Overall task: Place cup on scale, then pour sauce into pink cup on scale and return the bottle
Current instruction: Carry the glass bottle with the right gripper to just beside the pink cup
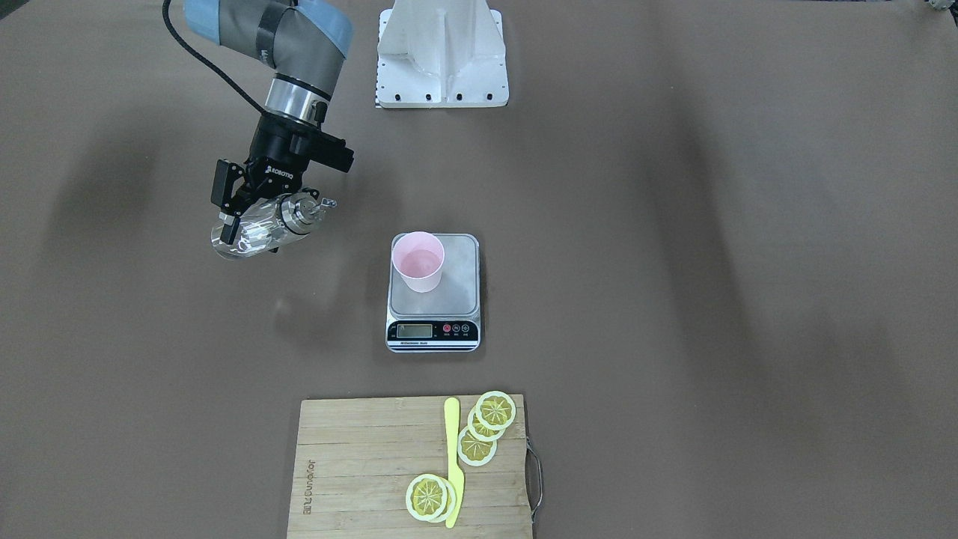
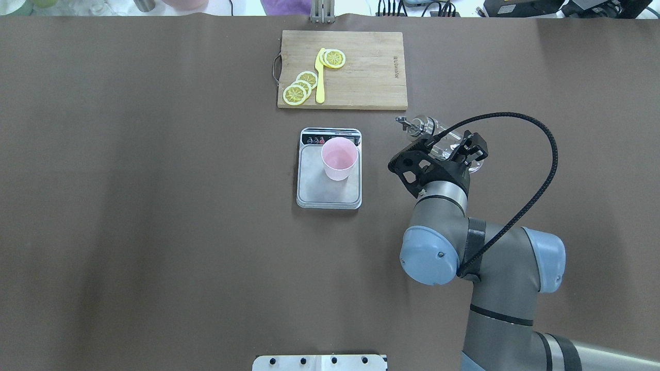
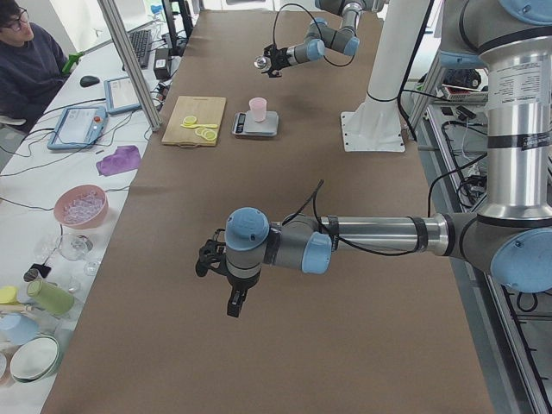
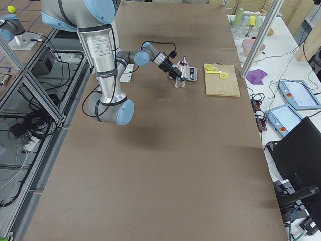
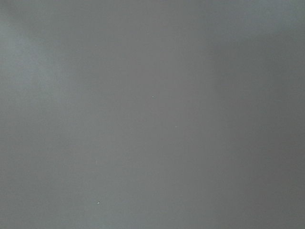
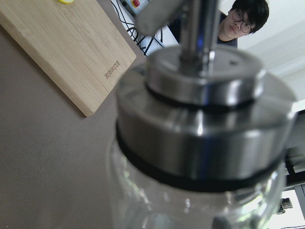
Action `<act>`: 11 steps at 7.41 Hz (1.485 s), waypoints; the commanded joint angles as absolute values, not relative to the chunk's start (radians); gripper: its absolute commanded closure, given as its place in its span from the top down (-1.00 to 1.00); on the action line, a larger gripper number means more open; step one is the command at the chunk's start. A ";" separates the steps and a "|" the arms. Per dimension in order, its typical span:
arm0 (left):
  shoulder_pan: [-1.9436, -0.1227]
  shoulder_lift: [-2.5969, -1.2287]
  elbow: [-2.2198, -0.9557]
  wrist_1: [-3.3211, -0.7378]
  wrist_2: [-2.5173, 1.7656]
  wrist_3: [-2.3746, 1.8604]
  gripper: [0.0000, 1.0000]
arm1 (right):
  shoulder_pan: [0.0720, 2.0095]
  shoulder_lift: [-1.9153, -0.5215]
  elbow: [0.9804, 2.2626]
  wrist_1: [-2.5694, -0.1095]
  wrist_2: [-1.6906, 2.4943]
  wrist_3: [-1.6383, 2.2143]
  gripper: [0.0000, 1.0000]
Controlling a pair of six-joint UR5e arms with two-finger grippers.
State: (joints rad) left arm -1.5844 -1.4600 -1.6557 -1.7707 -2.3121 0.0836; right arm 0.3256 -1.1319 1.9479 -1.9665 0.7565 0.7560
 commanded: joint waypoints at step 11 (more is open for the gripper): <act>-1.585 -1.391 -1.667 -1.824 -2.313 -0.028 0.96 | 0.310 -0.875 1.751 -2.376 0.773 0.756 -1.00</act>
